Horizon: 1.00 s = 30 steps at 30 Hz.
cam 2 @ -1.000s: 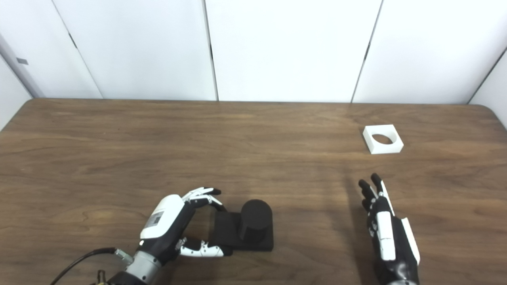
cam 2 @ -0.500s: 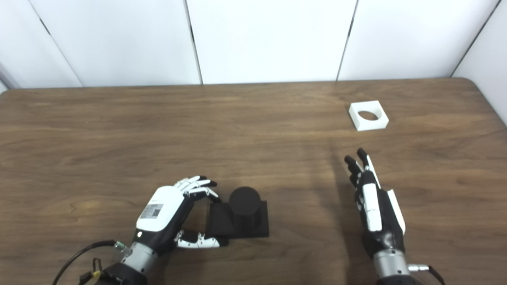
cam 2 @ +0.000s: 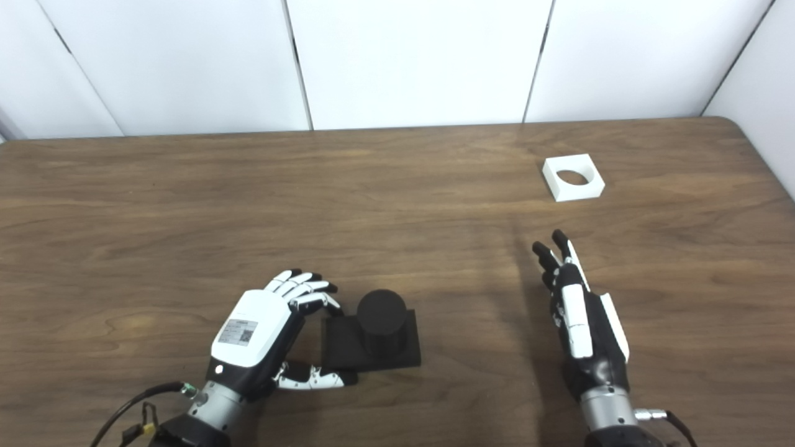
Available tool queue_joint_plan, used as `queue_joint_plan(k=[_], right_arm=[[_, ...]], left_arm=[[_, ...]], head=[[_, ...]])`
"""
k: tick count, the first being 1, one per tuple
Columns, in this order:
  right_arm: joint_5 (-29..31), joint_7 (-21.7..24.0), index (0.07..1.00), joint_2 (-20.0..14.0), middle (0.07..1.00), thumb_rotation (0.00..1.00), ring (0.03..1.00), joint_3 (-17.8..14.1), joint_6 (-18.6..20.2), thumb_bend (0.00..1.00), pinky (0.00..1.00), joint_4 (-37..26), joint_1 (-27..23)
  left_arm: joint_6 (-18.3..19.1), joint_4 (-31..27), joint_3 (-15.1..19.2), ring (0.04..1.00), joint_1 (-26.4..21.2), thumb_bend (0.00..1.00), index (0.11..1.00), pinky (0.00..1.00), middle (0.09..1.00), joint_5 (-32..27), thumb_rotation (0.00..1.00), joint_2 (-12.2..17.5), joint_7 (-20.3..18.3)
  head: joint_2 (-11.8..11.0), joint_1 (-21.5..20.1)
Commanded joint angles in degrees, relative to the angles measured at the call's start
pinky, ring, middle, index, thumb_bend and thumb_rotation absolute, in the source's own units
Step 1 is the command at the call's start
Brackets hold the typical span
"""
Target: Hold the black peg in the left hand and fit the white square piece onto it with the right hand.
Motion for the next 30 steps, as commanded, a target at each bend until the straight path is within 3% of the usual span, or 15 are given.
queue_joint_plan(k=[1,5,8,12,15,16,19,23,30], right_arm=[[-0.4,-0.43,0.979,3.61,0.917,0.99,0.965,0.06,-2.37,0.64,0.98,-0.99,-1.29],[-1.92,-1.09,0.955,2.89,0.9,0.8,0.948,-0.4,0.12,0.6,0.95,-3.13,-2.67],[-3.76,-1.88,0.945,1.59,0.902,0.71,0.971,-1.55,5.18,0.62,1.0,-5.98,-5.41],[-3.53,-1.56,0.943,-0.45,0.909,0.64,0.957,-4.12,8.89,0.61,0.97,-7.44,-9.21],[-4.87,-0.72,0.938,-2.29,0.906,0.64,0.959,-5.26,11.01,0.6,0.99,-7.82,-11.63],[-5.63,-0.35,0.935,-3.35,0.905,0.64,0.96,-5.63,11.6,0.6,1.0,-7.76,-12.82],[-9.12,0.61,0.922,-6.59,0.9,0.57,0.922,-6.39,14.42,0.6,0.87,-7.23,-16.44],[-12.03,1.85,0.922,-9.86,0.918,0.51,0.946,-7.05,17.76,0.66,0.97,-5.67,-20.25],[-23.94,7.59,0.935,-20.02,0.931,0.4,0.931,-4.14,18.4,0.75,0.92,0.31,-28.34]], left_arm=[[0.49,3.43,-1.33,0.852,1.36,0.52,0.486,0.89,0.788,2.84,0.05,0.35,-2.24],[0.77,3.72,-0.92,0.86,1.34,0.52,0.487,0.89,0.797,1.66,0.05,0.43,-3.01],[0.33,4.34,-0.75,0.856,1.15,0.52,0.487,0.87,0.799,1.37,0.05,0.69,-2.44],[0.02,4.58,-0.65,0.85,1.3,0.52,0.487,0.86,0.799,1.17,0.05,1.21,-2.14],[-0.35,4.75,-0.5,0.848,1.51,0.52,0.487,0.86,0.797,0.77,0.05,1.53,-1.7],[-0.61,4.94,-0.42,0.847,1.58,0.52,0.487,0.86,0.796,0.52,0.05,1.58,-1.33],[-0.97,5.32,-0.28,0.844,1.65,0.52,0.487,0.86,0.792,0.35,0.05,1.68,-0.79],[-1.12,5.56,-0.34,0.844,1.58,0.52,0.487,0.86,0.793,0.57,0.05,1.9,-0.67],[-0.98,5.59,-0.26,0.831,1.5,0.52,0.488,0.83,0.796,0.37,0.05,2.29,-1.67]], head=[[-0.38,-0.12],[-1.54,-1.16],[-2.7,-3.03],[-4.19,-5.34],[-4.74,-6.38],[-4.78,-6.54],[-5.22,-7.05],[-6.18,-8.09],[-7.94,-7.67]])
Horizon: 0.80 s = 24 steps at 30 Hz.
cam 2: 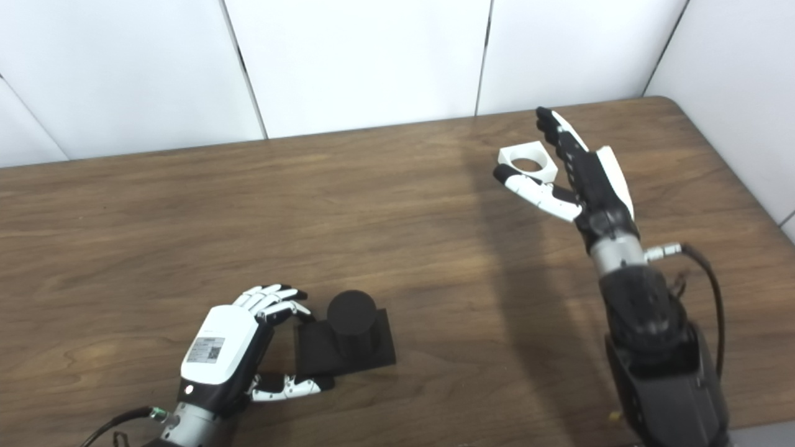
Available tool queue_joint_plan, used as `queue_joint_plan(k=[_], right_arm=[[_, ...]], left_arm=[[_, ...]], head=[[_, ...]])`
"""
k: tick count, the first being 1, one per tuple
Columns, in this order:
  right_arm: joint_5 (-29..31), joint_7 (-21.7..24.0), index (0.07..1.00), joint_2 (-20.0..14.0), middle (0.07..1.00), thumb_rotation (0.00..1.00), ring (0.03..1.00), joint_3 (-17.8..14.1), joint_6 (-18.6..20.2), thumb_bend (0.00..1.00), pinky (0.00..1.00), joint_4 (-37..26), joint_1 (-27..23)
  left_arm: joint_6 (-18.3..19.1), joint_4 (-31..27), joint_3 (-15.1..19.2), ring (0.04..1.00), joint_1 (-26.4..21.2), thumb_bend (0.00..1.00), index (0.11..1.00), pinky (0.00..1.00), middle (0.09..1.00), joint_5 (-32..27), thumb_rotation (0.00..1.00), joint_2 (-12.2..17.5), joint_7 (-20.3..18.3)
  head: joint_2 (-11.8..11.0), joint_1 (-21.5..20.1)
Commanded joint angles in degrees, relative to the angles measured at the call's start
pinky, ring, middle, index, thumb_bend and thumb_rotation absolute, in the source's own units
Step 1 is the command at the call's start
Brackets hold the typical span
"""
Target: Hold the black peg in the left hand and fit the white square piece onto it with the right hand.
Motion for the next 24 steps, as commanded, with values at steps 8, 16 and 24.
queue_joint_plan(k=[8,16,24], right_arm=[[-19.09,15.48,0.967,-10.07,0.992,0.24,0.997,3.68,-0.39,0.89,0.88,8.19,-13.94],[-32.29,32.31,0.977,-14.2,1.0,0.2,1.0,7.03,-0.4,0.96,0.92,14.32,-23.17],[-37.4,38.29,0.975,-18.73,1.0,0.21,1.0,14.57,-1.4,0.99,1.0,22.75,-30.47]], left_arm=[[0.43,4.2,-0.45,0.82,1.65,0.52,0.487,0.8,0.796,0.19,0.05,2.12,-3.76],[0.2,4.66,-0.54,0.822,1.74,0.52,0.487,0.81,0.798,0.2,0.05,2.14,-3.08],[0.57,4.5,-0.87,0.822,1.89,0.52,0.488,0.81,0.798,0.54,0.05,1.88,-3.05]], head=[[-1.98,-0.85],[-2.35,-1.61],[-2.45,-1.04]])
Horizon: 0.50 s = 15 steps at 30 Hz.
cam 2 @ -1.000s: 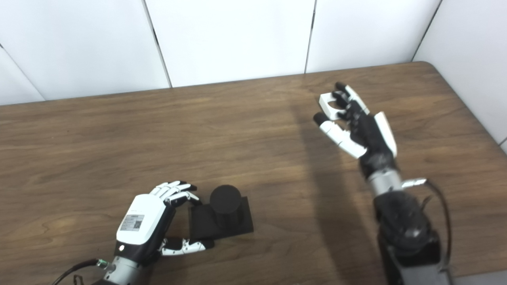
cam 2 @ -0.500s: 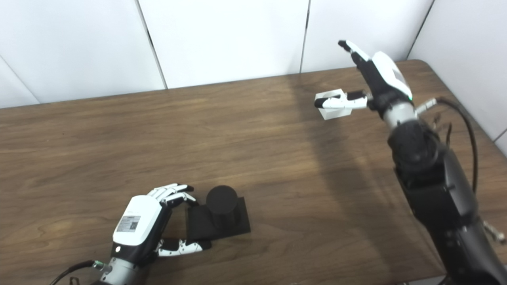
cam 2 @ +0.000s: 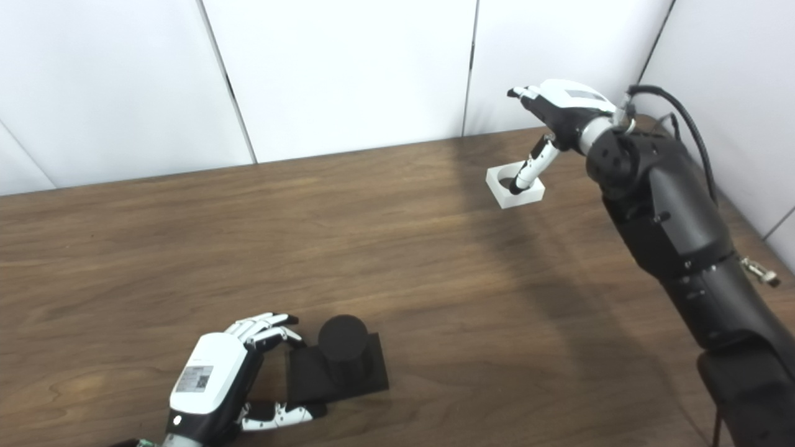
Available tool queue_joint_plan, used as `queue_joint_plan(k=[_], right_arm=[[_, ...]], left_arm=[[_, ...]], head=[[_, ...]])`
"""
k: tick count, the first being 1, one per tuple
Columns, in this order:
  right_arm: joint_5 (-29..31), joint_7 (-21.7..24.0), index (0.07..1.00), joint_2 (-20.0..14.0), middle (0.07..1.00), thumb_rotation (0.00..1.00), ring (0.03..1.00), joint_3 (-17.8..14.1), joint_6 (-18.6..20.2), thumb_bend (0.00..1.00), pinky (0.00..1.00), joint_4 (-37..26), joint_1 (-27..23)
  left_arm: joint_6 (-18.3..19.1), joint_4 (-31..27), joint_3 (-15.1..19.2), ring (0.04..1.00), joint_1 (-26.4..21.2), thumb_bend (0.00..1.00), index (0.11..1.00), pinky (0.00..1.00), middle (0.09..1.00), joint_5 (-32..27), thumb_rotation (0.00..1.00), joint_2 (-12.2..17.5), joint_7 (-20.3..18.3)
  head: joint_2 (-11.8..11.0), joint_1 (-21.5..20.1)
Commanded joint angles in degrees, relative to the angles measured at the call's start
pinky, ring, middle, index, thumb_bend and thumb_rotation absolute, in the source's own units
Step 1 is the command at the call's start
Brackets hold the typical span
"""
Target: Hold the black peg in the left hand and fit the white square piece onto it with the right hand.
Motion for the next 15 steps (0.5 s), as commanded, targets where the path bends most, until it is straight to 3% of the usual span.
queue_joint_plan(k=[1,6,15], right_arm=[[-2.13,0.68,0.964,-3.16,1.0,0.21,1.0,0.82,-0.77,1.0,1.0,1.16,-4.59],[-4.42,3.54,0.934,-3.76,1.0,0.18,1.0,4.6,-0.16,0.98,1.0,4.45,-7.77],[-8.35,3.87,0.891,-2.98,1.0,0.15,1.0,11.03,-2.08,0.94,1.0,10.97,-11.7]], left_arm=[[1.19,3.78,-0.93,0.823,2.07,0.52,0.488,0.81,0.799,2.52,0.05,1.59,-3.48],[1.44,3.54,-0.78,0.825,2.32,0.52,0.487,0.81,0.8,2.29,0.05,1.33,-3.54],[1.94,3.2,-1.02,0.825,2.25,0.52,0.488,0.8,0.8,2.61,0.05,0.84,-4.15]], head=[[0.01,0.02],[0.12,-0.13],[0.41,0.6]])
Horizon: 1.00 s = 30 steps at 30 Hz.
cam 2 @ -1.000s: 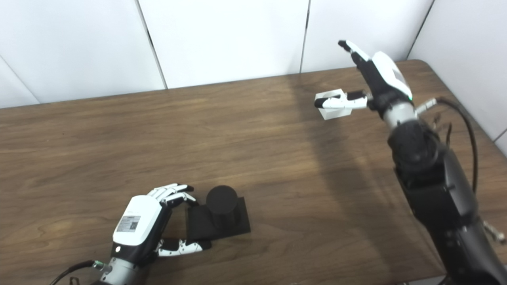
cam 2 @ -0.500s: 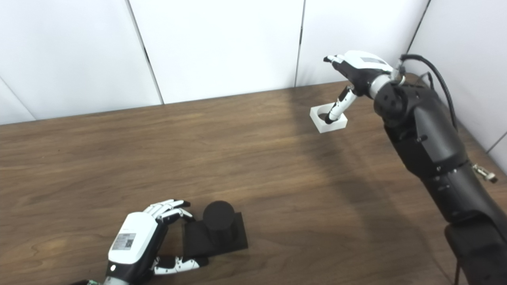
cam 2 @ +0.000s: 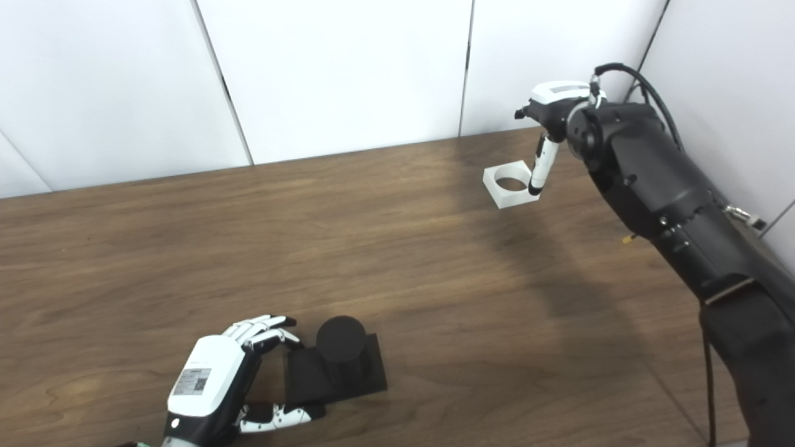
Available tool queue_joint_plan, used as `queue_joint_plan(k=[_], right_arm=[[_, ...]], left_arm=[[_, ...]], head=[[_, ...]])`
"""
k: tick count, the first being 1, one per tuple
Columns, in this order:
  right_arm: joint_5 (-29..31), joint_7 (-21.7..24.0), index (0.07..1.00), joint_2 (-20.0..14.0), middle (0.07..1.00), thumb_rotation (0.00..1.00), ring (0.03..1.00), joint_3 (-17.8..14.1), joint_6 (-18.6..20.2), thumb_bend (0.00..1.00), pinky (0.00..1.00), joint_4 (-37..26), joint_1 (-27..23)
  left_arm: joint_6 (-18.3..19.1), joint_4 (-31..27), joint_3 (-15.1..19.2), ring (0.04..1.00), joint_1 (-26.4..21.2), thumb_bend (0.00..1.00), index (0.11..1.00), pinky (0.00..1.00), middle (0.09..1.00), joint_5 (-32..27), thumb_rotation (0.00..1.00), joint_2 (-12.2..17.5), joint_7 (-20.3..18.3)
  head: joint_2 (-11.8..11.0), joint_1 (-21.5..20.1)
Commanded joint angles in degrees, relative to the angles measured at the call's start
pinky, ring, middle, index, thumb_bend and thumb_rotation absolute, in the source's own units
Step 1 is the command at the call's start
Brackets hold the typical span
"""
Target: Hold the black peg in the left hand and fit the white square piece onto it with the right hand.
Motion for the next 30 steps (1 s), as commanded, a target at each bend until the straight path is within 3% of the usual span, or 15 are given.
queue_joint_plan(k=[1,9,23,30], right_arm=[[-1.81,-1.25,0.884,-0.97,1.0,0.14,1.0,0.25,-1.47,0.94,1.0,0.63,-3.38],[-1.41,-6.97,0.84,0.41,0.991,0.15,1.0,1.61,-5.27,0.93,1.0,3.7,-1.61],[-2.27,-8.43,0.921,3.92,1.0,0.18,1.0,3.8,-5.89,0.93,1.0,8.57,-1.73],[-1.48,-10.43,0.92,4.32,0.999,0.18,1.0,2.79,-5.71,0.91,1.0,9.77,-1.65]], left_arm=[[1.95,3.15,-1.11,0.826,2.04,0.52,0.488,0.81,0.8,2.56,0.05,0.91,-4.23],[2.76,2.06,-1.38,0.825,2.38,0.52,0.487,0.8,0.802,3.4,0.05,0.6,-5.21],[2.58,2.06,-1.46,0.825,2.62,0.52,0.487,0.81,0.799,3.54,0.05,0.53,-4.7],[2.88,1.64,-1.41,0.826,2.62,0.52,0.487,0.81,0.8,3.5,0.05,0.6,-5.38]], head=[[0.12,-0.01],[-0.02,0.54],[-0.26,0.9],[-0.07,1.03]])
